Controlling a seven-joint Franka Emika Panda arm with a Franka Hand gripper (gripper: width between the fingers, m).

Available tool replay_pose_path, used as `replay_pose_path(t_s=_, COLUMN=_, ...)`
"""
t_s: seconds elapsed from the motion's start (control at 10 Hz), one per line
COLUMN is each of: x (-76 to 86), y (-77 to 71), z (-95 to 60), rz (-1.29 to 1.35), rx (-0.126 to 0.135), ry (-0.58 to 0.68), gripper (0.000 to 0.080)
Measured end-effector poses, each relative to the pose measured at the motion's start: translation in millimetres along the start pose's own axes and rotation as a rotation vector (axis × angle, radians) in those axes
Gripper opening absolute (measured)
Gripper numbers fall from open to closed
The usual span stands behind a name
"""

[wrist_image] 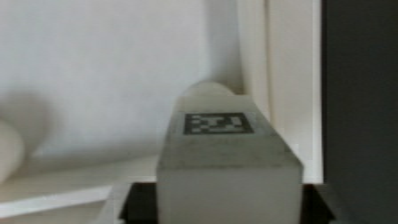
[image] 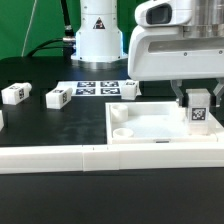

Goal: Assemble one leg

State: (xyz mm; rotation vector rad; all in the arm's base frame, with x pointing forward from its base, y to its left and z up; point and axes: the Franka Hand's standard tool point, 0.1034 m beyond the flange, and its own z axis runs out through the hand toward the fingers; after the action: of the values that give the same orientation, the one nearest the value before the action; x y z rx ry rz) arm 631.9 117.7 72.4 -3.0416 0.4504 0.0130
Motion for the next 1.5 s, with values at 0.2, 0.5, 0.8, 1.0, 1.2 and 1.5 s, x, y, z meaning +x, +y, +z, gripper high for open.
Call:
replay_pose_path(t_s=0.2, x=-0.1, y=0.2, z=0.2, rz=0.209, rx=-0.002, ry=0.0, gripper=0.0292)
replay_pose_path(t_s=0.5, x=-0.6, y=0.8, z=0.4, rz=0.553, rx=0.002, ry=0.01, gripper=0.0293)
replay_pose_path(t_s=0.8, x=-0.3, y=1.2, z=0.3, rz=0.775, rx=0.004, ry=0.009, gripper=0.0294)
replay_pose_path(t_s=1.0, x=-0.6, y=1.2, z=1.0, rz=0.766, rx=0.004, ry=0.007, gripper=0.0467)
replay_pose_path(t_s=1.2, x=-0.2, y=1.3, z=0.2, rz=0.707, rx=0.0, ry=0.004, gripper=0.0602)
replay_pose_path(t_s=1.5, x=-3.3, y=-0.9, z=-2.5, rz=0.386, rx=-0.038, ry=-0.03, gripper=0.0648)
